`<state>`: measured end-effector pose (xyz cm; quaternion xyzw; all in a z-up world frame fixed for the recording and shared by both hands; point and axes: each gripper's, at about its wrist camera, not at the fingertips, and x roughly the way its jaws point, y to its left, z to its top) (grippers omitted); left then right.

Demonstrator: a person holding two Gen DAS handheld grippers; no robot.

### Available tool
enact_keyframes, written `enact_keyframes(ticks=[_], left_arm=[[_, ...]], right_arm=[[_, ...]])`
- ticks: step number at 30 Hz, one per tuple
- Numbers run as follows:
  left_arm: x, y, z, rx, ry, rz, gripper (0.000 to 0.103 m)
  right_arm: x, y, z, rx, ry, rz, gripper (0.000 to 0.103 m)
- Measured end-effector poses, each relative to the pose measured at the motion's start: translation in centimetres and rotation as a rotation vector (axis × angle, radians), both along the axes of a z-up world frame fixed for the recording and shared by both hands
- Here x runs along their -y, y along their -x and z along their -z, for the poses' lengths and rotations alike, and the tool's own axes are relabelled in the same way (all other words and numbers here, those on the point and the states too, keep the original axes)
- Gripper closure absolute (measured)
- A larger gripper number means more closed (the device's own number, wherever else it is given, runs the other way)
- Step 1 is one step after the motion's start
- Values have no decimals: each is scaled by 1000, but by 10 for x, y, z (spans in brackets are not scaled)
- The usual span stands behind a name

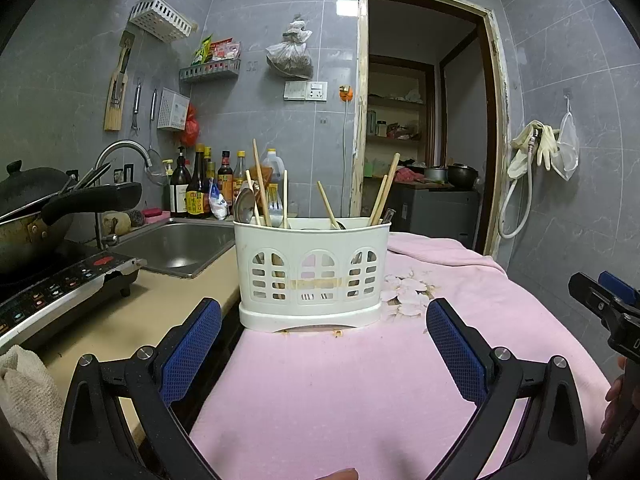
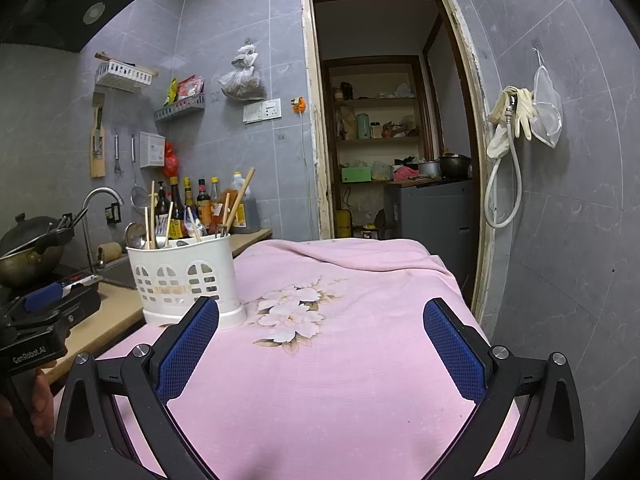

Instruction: Organize utensils

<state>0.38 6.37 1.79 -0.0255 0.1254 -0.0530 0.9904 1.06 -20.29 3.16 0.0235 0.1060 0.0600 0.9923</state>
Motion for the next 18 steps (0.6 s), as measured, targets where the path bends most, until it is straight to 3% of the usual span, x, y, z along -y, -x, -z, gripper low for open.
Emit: enact_keyframes(ticks=[18], left_arm=[[0,-2,4,-6,2,-1,2]], right_arm=[[-1,0,0,-1,0,1,0]])
